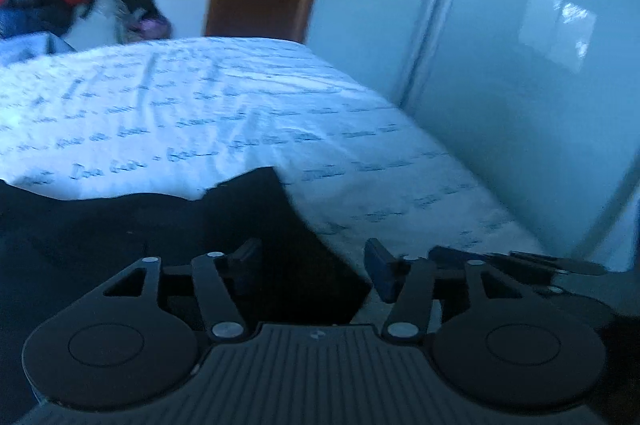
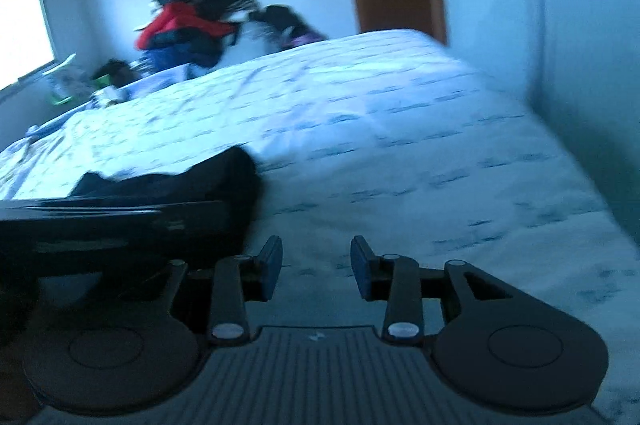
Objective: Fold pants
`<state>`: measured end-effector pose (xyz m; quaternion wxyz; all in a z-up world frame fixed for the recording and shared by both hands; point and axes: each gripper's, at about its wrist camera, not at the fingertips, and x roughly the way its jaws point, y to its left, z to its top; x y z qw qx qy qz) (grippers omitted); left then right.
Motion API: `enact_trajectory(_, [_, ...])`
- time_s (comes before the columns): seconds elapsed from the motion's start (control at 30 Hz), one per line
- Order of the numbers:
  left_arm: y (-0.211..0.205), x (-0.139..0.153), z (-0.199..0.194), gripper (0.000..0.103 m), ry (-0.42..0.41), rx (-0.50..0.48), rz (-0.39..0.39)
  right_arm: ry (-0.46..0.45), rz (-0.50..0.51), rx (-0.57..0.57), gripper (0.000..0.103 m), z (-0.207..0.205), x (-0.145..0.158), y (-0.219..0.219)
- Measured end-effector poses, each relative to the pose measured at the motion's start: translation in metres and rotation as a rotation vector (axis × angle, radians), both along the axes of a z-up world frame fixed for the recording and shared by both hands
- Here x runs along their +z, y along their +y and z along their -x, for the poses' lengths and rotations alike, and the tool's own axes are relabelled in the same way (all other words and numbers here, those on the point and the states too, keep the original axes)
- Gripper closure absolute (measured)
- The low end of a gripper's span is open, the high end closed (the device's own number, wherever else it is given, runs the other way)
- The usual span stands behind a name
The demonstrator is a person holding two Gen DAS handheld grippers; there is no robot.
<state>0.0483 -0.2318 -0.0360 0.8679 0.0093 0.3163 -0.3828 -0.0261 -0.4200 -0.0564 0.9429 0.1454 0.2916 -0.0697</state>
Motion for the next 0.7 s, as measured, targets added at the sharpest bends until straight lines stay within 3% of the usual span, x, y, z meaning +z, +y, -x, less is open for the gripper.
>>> enact_trajectory(0.07, [0.008, 0.008, 0.000, 0.032, 0.010, -0.021, 0.018, -0.016, -0.008, -0.045, 0.066, 0.004, 0.002, -0.011])
enact_trajectory(0.17, [0.031, 0.024, -0.009, 0.026, -0.042, 0.020, 0.013, -0.057, -0.065, -0.058, 0.065, 0.002, 0.009, -0.020])
enact_trajectory(0.33, [0.074, 0.027, -0.051, 0.027, -0.116, 0.257, -0.142, -0.114, -0.224, 0.102, 0.048, -0.036, 0.013, -0.016])
enact_trajectory(0.53, [0.099, 0.005, -0.090, 0.030, -0.091, 0.380, -0.265, -0.074, -0.413, 0.220, 0.047, -0.105, -0.004, -0.016])
enact_trajectory(0.6, [0.101, -0.003, -0.097, 0.030, -0.073, 0.390, -0.277, -0.057, -0.464, 0.243, 0.060, -0.120, -0.010, -0.017])
enact_trajectory(0.63, [0.101, -0.008, -0.100, 0.029, -0.065, 0.395, -0.286, -0.051, -0.456, 0.255, 0.079, -0.122, -0.012, -0.014])
enact_trajectory(0.7, [0.106, -0.012, -0.103, 0.029, -0.058, 0.410, -0.302, -0.030, -0.391, 0.271, 0.088, -0.126, -0.011, -0.008])
